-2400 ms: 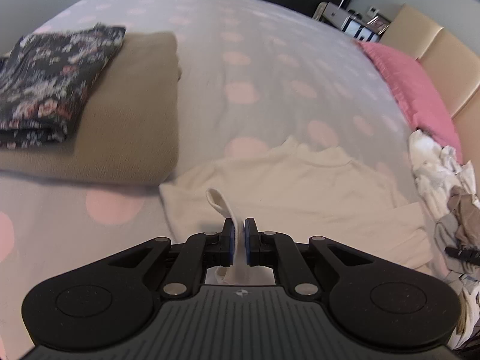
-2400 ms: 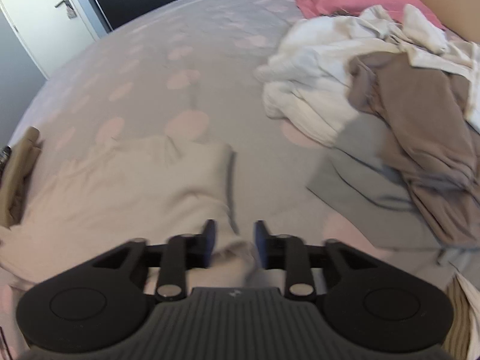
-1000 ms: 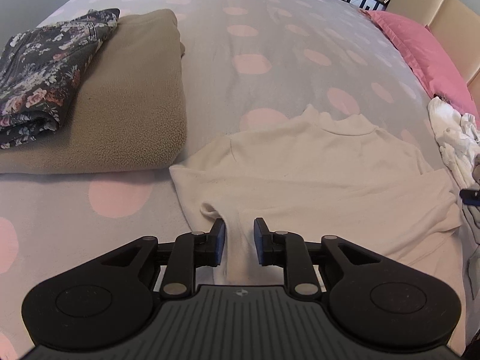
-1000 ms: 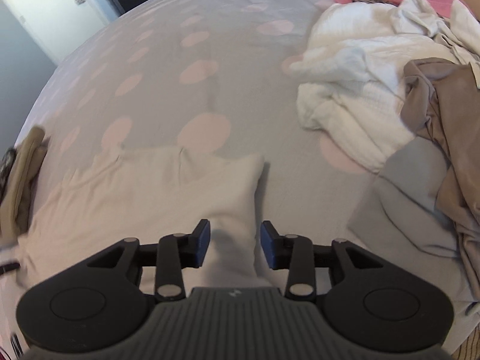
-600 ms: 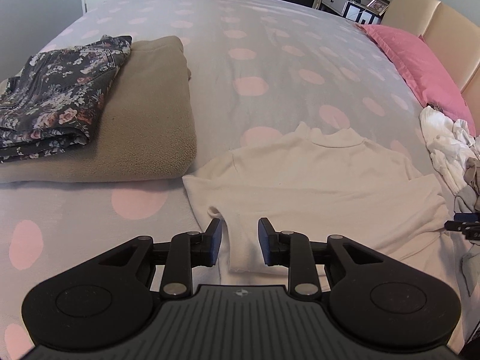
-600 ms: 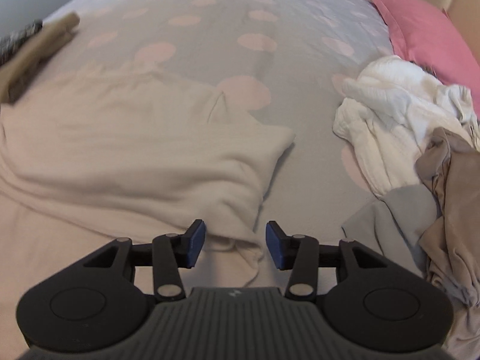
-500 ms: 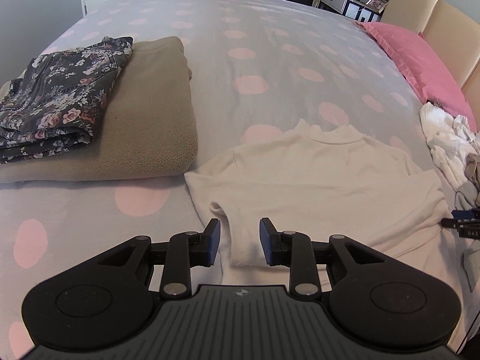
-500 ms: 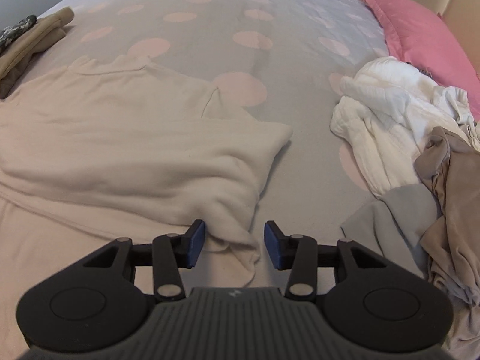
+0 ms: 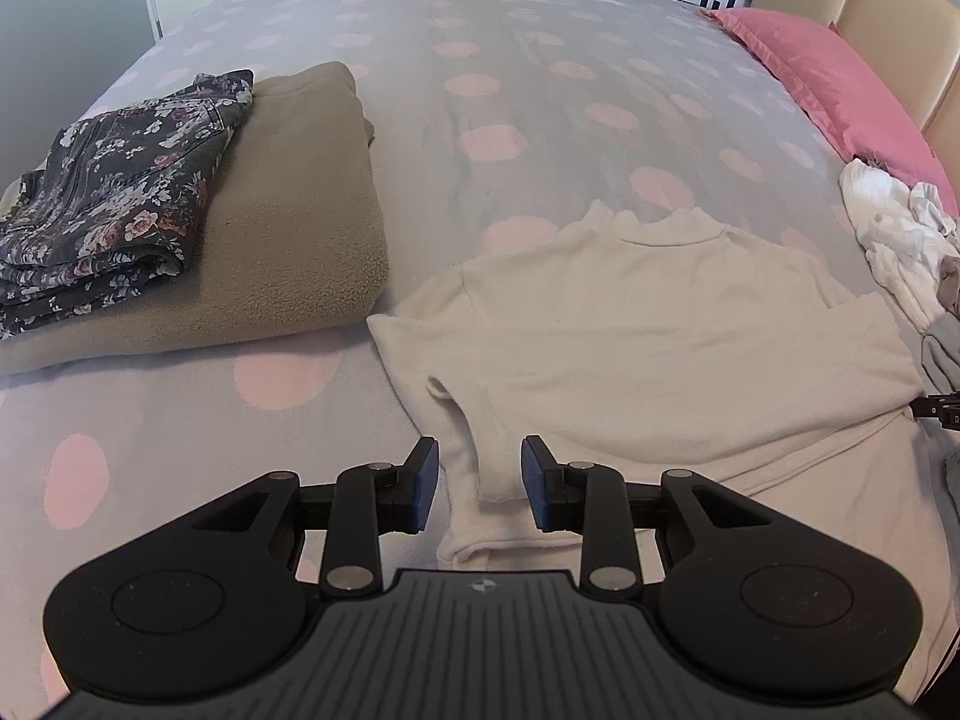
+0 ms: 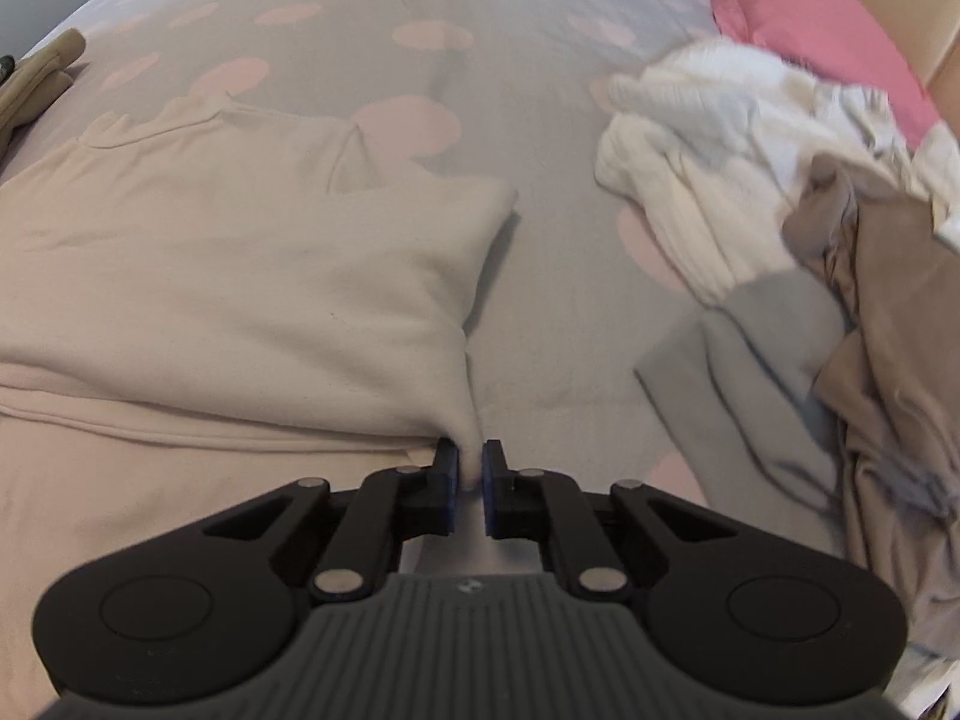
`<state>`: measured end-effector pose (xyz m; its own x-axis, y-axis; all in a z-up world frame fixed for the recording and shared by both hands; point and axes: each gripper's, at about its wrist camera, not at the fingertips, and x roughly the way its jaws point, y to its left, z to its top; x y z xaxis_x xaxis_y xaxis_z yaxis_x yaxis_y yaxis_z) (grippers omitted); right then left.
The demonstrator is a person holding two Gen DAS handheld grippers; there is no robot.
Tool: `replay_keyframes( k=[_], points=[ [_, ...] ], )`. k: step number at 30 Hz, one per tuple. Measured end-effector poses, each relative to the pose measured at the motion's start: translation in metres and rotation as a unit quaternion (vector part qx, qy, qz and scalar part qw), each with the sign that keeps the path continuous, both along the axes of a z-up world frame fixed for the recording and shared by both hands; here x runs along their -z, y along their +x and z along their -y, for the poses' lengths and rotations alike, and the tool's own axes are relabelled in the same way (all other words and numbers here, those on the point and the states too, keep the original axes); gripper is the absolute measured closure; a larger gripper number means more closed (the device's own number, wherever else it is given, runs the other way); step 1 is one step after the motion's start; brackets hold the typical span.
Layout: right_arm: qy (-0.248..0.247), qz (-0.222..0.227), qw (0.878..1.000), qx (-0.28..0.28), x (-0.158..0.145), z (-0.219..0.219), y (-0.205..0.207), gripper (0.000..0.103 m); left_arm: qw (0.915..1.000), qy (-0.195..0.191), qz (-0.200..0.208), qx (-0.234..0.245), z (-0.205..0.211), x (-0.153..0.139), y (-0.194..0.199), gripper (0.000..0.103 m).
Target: Fold clothes
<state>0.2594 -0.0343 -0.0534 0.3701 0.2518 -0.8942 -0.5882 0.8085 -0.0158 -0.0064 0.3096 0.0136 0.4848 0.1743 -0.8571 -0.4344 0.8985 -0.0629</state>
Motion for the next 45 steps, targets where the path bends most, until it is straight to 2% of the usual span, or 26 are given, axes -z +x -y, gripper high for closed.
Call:
replay_keyframes(
  k=[5, 7, 9, 11, 14, 20, 22, 25, 26, 27, 30, 33, 36, 39, 41, 42, 45],
  points=[
    [0.014, -0.044, 0.998, 0.035, 0.001, 0.013, 0.009, 0.091, 1.0, 0.002, -0.006, 0.0, 0.0, 0.001, 0.0, 0.075],
    [0.033, -0.045, 0.997, 0.058, -0.01, 0.022, 0.011, 0.087, 1.0, 0.002, -0.01, -0.001, -0.002, 0.005, -0.001, 0.074],
    [0.058, -0.047, 0.994, 0.077, -0.02, 0.029, 0.014, 0.078, 0.9999, -0.001, -0.01, -0.002, -0.005, 0.01, -0.003, 0.071],
    [0.09, -0.048, 0.99, 0.094, -0.028, 0.035, 0.016, 0.077, 0.9999, -0.009, -0.007, 0.001, -0.008, 0.016, -0.005, 0.062],
    [0.138, -0.053, 0.984, 0.104, -0.035, 0.037, 0.02, 0.073, 0.9994, -0.02, -0.012, 0.024, -0.008, 0.027, -0.006, 0.062],
    [0.168, -0.07, 0.977, 0.112, -0.028, 0.023, 0.031, 0.071, 0.9981, -0.006, 0.003, 0.062, 0.0, 0.044, 0.001, 0.06],
    [0.172, -0.08, 0.975, 0.112, -0.022, 0.017, 0.035, 0.069, 0.9981, -0.014, 0.005, 0.06, 0.0, 0.05, 0.006, 0.061],
    [0.16, -0.093, 0.977, 0.109, -0.013, 0.008, 0.037, 0.069, 0.9976, -0.037, -0.009, 0.057, -0.003, 0.054, 0.013, 0.086],
    [0.15, -0.093, 0.978, 0.109, -0.009, 0.006, 0.038, 0.071, 0.9975, -0.043, -0.014, 0.054, -0.004, 0.054, 0.014, 0.089],
    [0.141, -0.093, 0.98, 0.108, -0.005, 0.003, 0.038, 0.075, 0.9973, -0.049, -0.019, 0.051, -0.005, 0.052, 0.014, 0.09],
    [0.121, -0.089, 0.983, 0.108, 0.005, 0.0, 0.04, 0.076, 0.996, -0.07, -0.038, 0.041, -0.013, 0.049, 0.012, 0.092],
    [0.099, -0.077, 0.987, 0.104, 0.012, -0.003, 0.04, 0.077, 0.9955, -0.078, -0.037, 0.039, -0.017, 0.051, 0.008, 0.092],
    [0.083, -0.069, 0.988, 0.106, 0.011, -0.006, 0.038, 0.076, 0.9953, -0.068, -0.043, 0.054, -0.012, 0.053, 0.008, 0.088],
    [0.086, -0.074, 0.986, 0.118, 0.006, -0.001, 0.038, 0.076, 0.9955, -0.068, -0.048, 0.045, -0.015, 0.052, 0.005, 0.08],
    [0.089, -0.074, 0.986, 0.12, 0.001, 0.004, 0.035, 0.071, 0.9953, -0.069, -0.063, 0.024, -0.022, 0.055, 0.001, 0.062],
    [0.09, -0.073, 0.986, 0.121, -0.002, 0.007, 0.034, 0.071, 0.9949, -0.075, -0.068, 0.011, -0.027, 0.057, -0.002, 0.058],
    [0.094, -0.072, 0.985, 0.123, -0.01, 0.015, 0.031, 0.071, 0.9936, -0.091, -0.067, -0.004, -0.034, 0.054, -0.011, 0.057]
  ],
)
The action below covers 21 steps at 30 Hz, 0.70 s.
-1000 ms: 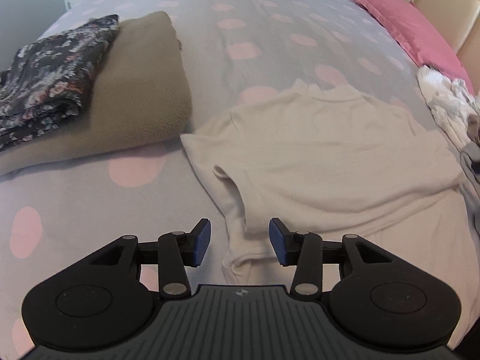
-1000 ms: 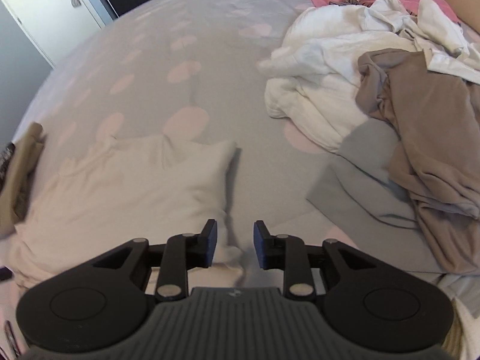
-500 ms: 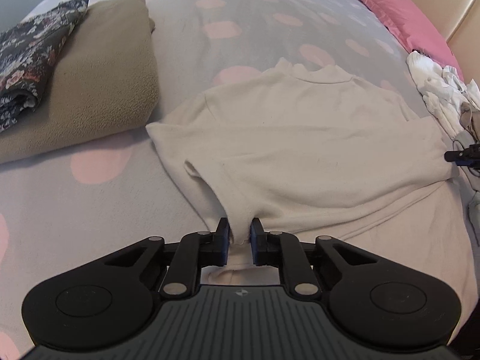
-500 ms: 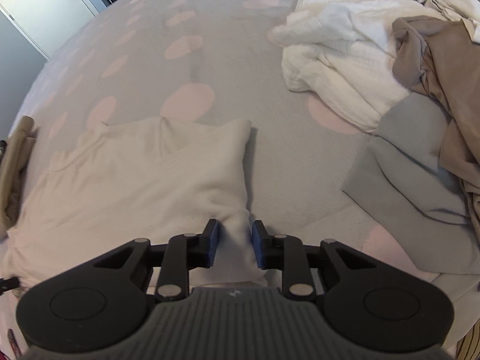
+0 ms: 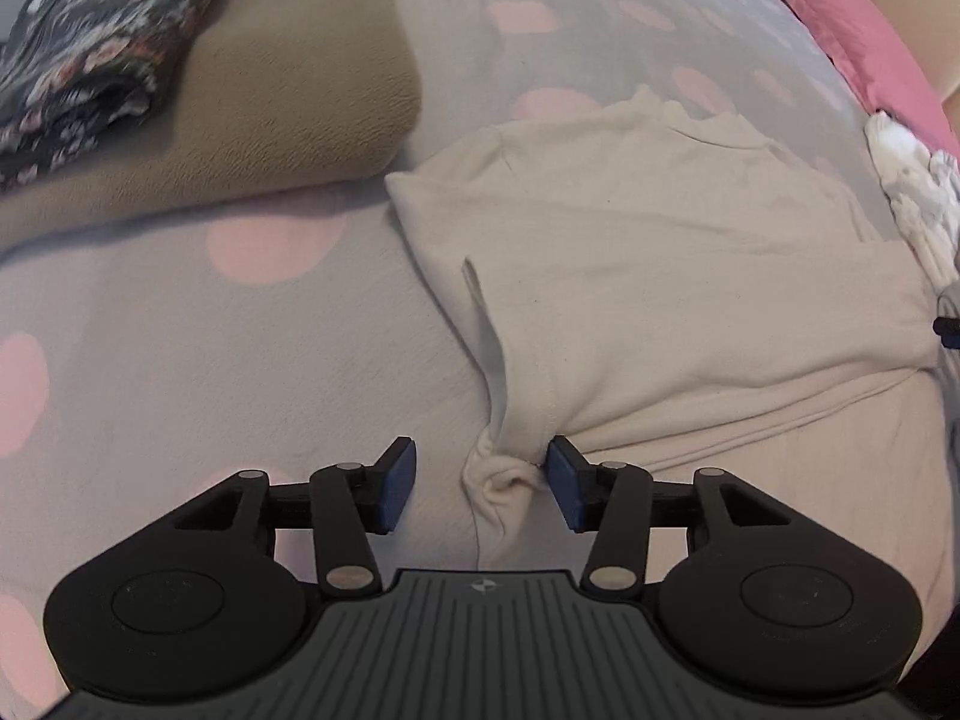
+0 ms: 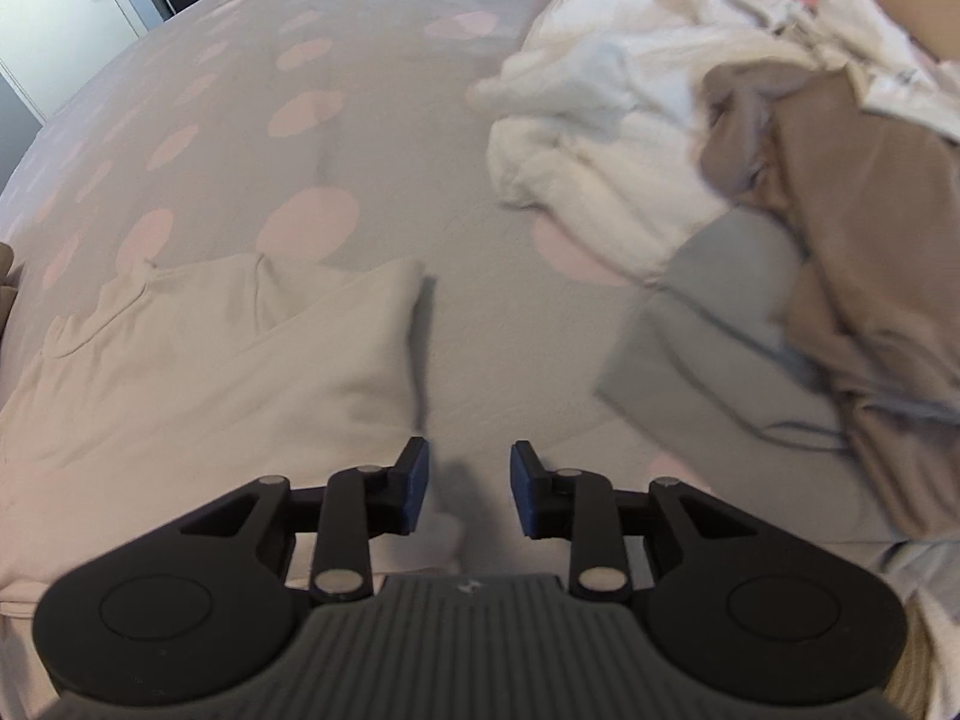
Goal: Fold clothes
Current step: 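Grasp the sweatshirt edge with both grippers and fold it lengthwise toward the middle, then open both grippers to release the folded sweatshirt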
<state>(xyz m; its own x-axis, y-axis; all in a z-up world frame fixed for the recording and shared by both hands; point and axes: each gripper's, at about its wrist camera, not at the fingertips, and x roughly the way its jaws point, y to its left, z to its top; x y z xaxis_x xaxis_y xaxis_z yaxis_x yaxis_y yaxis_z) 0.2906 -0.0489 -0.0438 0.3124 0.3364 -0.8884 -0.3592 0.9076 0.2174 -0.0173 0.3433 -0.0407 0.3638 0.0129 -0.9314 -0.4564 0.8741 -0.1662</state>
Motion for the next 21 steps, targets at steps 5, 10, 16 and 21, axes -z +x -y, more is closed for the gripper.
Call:
replay_keyframes(
  k=[5, 10, 16, 21],
  points=[
    [0.006, 0.002, 1.0, 0.005, -0.013, 0.013, -0.005, 0.071, 0.9997, 0.024, 0.002, 0.011, 0.008, -0.02, -0.014, 0.059],
    [0.014, -0.024, 0.999, -0.027, -0.016, 0.018, -0.029, 0.07, 0.9993, -0.022, 0.006, 0.031, 0.018, -0.028, -0.035, 0.057],
    [0.003, -0.081, 0.994, -0.067, 0.003, 0.027, -0.067, 0.059, 0.9968, -0.055, -0.037, 0.045, 0.037, -0.007, -0.07, 0.054],
    [-0.026, -0.112, 0.989, -0.092, 0.024, 0.035, -0.095, 0.058, 0.994, -0.074, -0.062, 0.051, 0.055, 0.012, -0.095, 0.054]
  ],
)
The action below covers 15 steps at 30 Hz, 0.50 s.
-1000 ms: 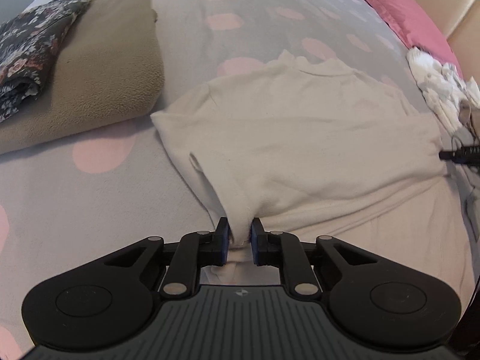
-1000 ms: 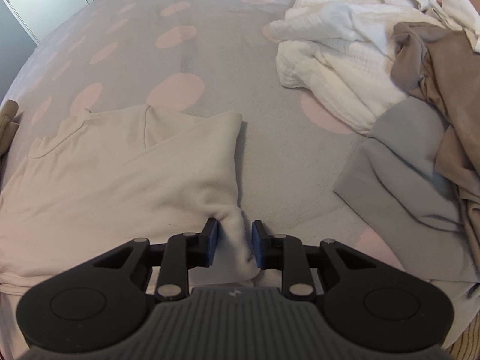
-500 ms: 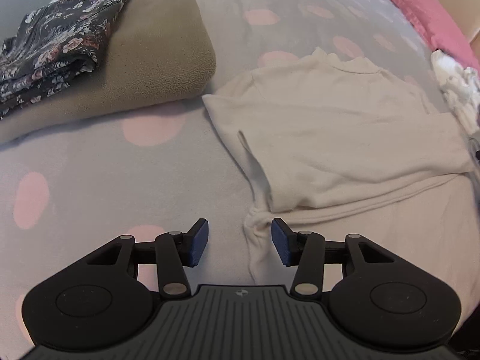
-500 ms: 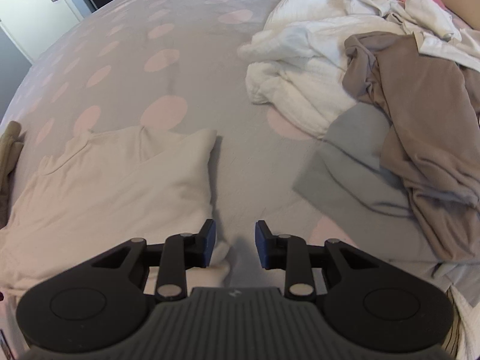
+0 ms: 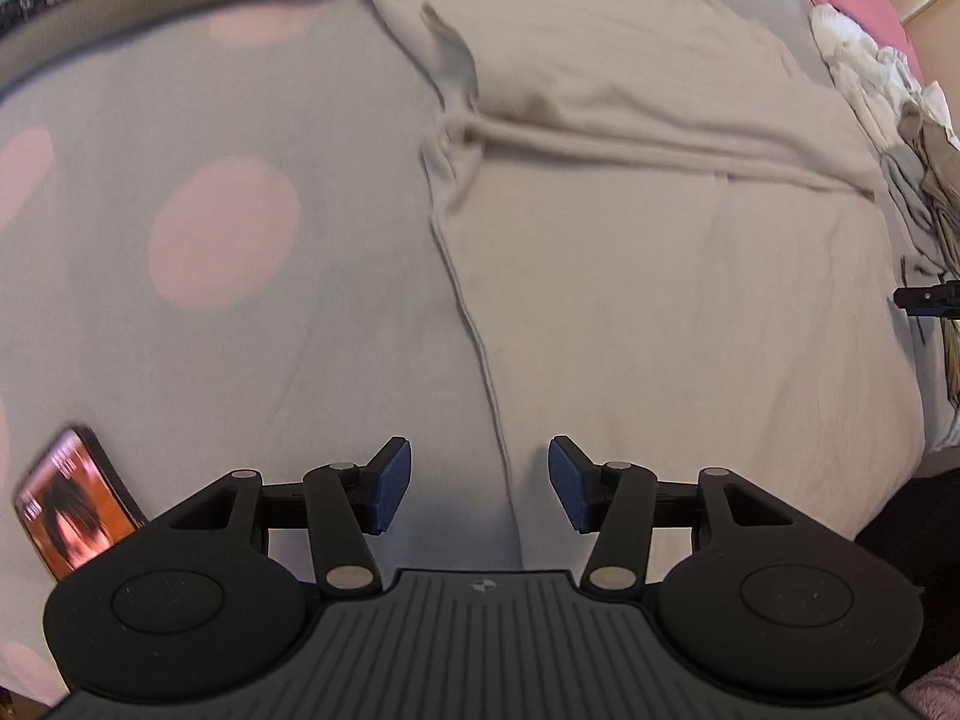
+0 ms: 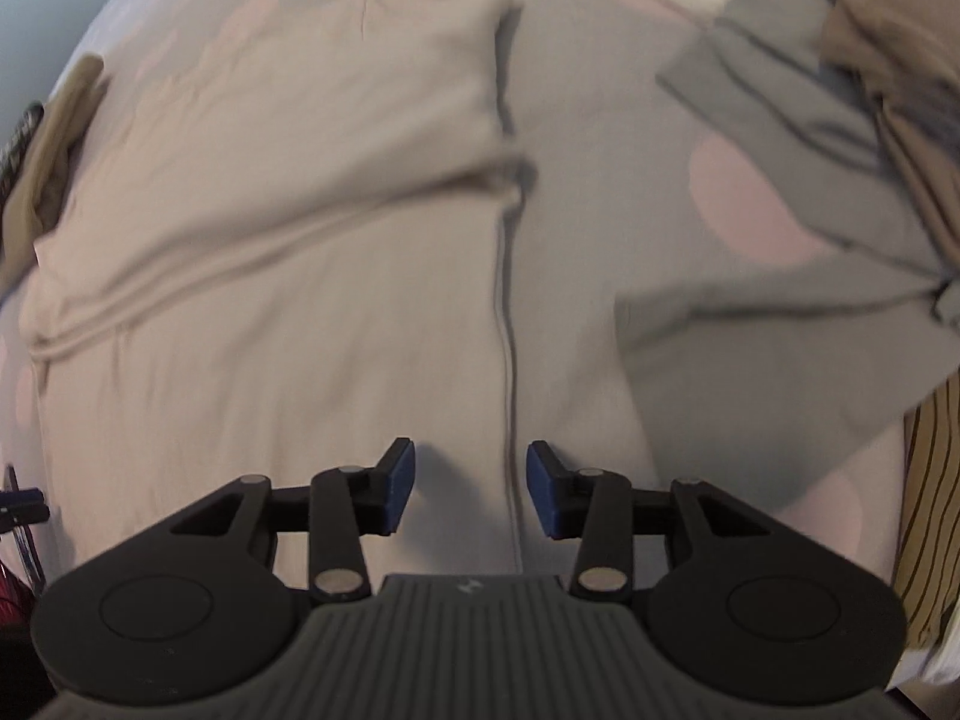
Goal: Fold clothes
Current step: 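Open both grippers to release the folded sweatshirt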
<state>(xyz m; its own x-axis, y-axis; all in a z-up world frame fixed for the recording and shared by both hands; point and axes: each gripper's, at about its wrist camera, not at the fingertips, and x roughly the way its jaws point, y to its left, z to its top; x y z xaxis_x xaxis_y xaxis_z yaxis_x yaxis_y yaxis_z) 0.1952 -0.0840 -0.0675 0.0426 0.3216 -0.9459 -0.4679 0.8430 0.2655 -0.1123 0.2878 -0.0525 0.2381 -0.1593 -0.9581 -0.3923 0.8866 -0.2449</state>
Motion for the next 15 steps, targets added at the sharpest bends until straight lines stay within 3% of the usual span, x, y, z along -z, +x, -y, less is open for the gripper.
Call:
replay_keyframes(
  k=[4, 11, 13, 15],
  points=[
    [-0.015, 0.0, 1.0, -0.013, 0.004, 0.003, -0.017, 0.054, 0.9997, 0.016, -0.001, 0.017, 0.021, 0.006, -0.008, 0.049],
    [-0.047, -0.017, 0.998, -0.04, 0.006, 0.013, -0.05, 0.054, 0.9971, 0.04, -0.025, 0.059, 0.053, 0.009, -0.014, 0.051],
    [-0.053, -0.02, 0.997, -0.05, 0.006, 0.015, -0.06, 0.063, 0.9955, 0.052, -0.03, 0.074, 0.061, 0.009, -0.015, 0.06],
    [-0.058, -0.024, 0.996, -0.061, 0.007, 0.018, -0.07, 0.086, 0.9954, 0.052, -0.025, 0.076, 0.064, 0.005, -0.017, 0.08]
  ],
)
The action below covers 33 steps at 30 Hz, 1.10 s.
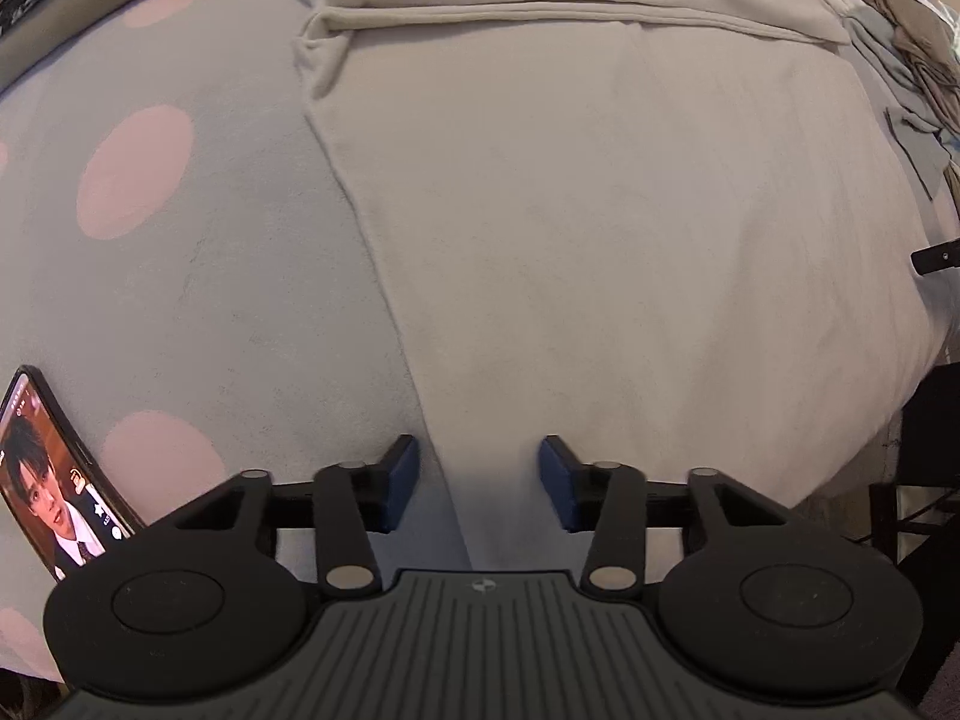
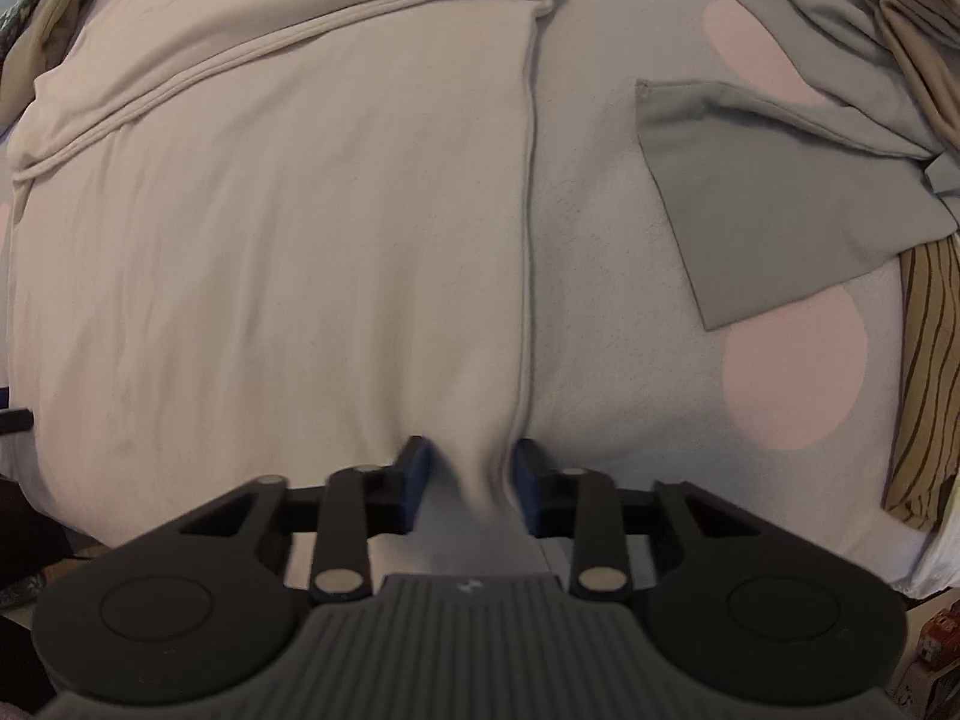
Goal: Fold clothes
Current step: 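Open both grippers to release the folded sweatshirt, then grasp the sweatshirt hem with both grippers, pinching the fabric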
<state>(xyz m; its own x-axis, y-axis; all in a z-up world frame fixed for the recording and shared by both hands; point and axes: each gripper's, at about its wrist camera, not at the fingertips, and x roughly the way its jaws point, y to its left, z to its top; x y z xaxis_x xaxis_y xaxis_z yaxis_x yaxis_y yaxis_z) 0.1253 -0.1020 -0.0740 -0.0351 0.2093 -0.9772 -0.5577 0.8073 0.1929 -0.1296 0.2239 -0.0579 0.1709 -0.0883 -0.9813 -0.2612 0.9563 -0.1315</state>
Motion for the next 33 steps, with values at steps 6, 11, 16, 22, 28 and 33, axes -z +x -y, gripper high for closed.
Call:
replay_keyframes(
  k=[6, 11, 16, 22, 28, 33],
  points=[
    [0.044, 0.022, 0.999, 0.022, -0.029, 0.009, -0.002, 0.096, 0.9994, -0.003, 0.032, -0.014, -0.007, -0.023, -0.01, 0.1],
    [0.093, 0.052, 0.993, 0.047, -0.062, 0.016, 0.001, 0.096, 0.9936, -0.013, 0.096, -0.059, -0.03, -0.059, -0.024, 0.101],
    [0.125, 0.097, 0.985, 0.067, -0.086, 0.014, 0.022, 0.096, 0.9868, 0.007, 0.138, -0.084, -0.052, -0.082, -0.013, 0.101],
    [0.148, 0.147, 0.975, 0.071, -0.107, -0.011, 0.058, 0.096, 0.9828, 0.038, 0.164, -0.074, -0.068, -0.096, 0.023, 0.101],
    [0.121, 0.183, 0.974, 0.05, -0.099, -0.049, 0.08, 0.096, 0.9815, 0.057, 0.166, -0.077, -0.083, -0.092, 0.051, 0.101],
    [0.106, 0.192, 0.975, 0.04, -0.092, -0.063, 0.085, 0.092, 0.9823, 0.058, 0.167, -0.061, -0.083, -0.084, 0.065, 0.1]
  ],
)
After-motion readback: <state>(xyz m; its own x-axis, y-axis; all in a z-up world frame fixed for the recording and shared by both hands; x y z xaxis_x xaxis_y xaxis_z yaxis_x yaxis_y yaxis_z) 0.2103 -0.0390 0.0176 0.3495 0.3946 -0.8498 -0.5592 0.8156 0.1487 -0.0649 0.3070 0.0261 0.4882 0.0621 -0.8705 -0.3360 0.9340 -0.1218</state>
